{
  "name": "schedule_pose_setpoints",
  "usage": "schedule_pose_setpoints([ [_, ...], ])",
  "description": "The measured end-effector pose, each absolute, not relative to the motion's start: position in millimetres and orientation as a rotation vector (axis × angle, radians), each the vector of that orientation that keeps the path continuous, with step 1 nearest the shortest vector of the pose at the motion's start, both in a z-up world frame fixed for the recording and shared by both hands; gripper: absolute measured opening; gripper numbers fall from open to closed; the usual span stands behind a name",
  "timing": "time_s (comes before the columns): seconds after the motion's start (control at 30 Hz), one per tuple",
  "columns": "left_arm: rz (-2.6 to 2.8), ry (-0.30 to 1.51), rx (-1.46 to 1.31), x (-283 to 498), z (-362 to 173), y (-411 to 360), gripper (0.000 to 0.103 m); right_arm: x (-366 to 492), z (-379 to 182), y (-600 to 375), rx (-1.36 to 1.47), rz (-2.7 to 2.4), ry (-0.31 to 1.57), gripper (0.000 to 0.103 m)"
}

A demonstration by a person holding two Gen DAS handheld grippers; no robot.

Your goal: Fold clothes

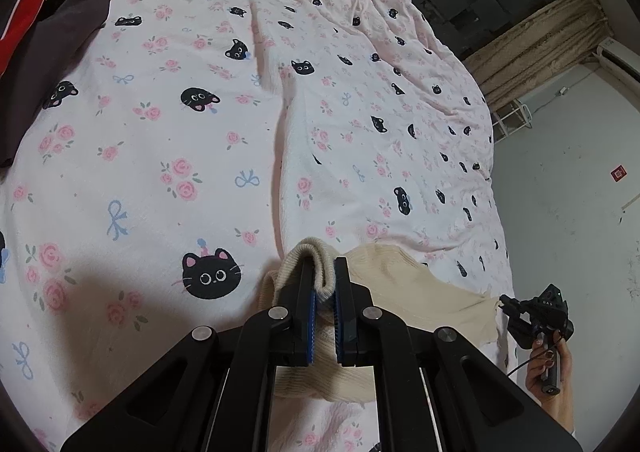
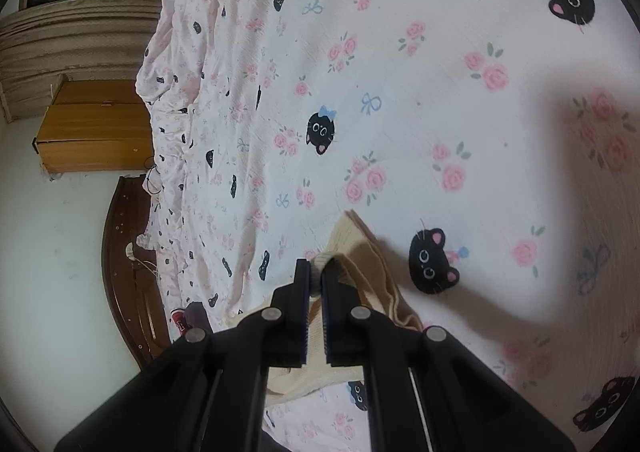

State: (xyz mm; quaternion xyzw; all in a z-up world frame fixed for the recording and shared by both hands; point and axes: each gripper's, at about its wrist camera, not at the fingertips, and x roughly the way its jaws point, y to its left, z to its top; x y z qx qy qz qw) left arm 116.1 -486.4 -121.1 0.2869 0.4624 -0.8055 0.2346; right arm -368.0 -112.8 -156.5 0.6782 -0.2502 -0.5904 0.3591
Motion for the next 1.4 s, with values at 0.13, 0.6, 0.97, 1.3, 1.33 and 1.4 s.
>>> schedule_pose_setpoints([
  [0.13, -2.198, 1.277, 0.802, 113.6, -126.4, -488.1, 0.006, -367.8, -157.0, -117.5, 1.772, -1.557, -0.603, 0.01],
  [0.6, -2.091, 1.538, 0.632, 144.7, -142.9, -504.0, 0.012, -369.2, -133.4, -102.2, 1.622, -1.792, -0.54, 0.045],
  [0.97, -2.11, 1.462, 0.506, 161.6, -121.0, -509.6, 0.015, -269.9, -103.5, -172.0, 1.511, -1.586, -0.043, 0.045],
  [1.3, -2.324, 1.394, 0.684, 152.9, -133.1, -457.3, 0.016, -206.3, -130.2, -213.5, 1.602, -1.336, 0.066, 0.045],
  [1.33, -2.343, 1.369, 0.701, 150.6, -134.7, -450.2, 0.016, -205.5, -135.2, -216.7, 1.62, -1.323, 0.059, 0.045],
  [1.4, -2.368, 1.32, 0.725, 145.9, -138.2, -440.8, 0.016, -204.4, -144.3, -221.1, 1.653, -1.304, 0.042, 0.045],
])
